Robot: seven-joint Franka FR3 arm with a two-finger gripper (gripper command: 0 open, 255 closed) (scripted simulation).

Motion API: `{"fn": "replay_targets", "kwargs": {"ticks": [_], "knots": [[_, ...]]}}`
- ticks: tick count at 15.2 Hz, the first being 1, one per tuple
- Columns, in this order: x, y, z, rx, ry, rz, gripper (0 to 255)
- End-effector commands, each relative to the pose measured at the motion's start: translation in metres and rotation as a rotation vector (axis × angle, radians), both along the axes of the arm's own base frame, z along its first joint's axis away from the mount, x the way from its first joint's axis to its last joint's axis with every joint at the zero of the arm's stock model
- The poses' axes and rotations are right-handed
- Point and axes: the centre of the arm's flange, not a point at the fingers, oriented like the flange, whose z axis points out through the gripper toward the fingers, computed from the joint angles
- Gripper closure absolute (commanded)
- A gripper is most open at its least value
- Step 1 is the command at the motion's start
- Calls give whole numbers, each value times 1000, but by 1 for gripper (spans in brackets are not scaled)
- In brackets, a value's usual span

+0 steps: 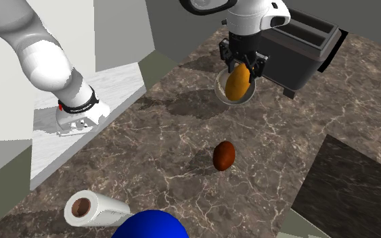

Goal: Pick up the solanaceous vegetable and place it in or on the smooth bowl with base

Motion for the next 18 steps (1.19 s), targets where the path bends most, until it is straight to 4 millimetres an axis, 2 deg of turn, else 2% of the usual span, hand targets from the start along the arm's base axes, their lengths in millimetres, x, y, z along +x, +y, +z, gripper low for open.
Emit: {"fn": "replay_targets", "kwargs": {"ticks": [1,2,3,8,12,18], "knots": [[-1,0,-4,1,9,0,255],[-1,0,-4,1,9,0,255],[-1,0,-4,1,9,0,0],[-1,0,-4,1,9,0,0],[-8,3,45,1,9,0,0],[-8,3,45,1,9,0,0]]}}
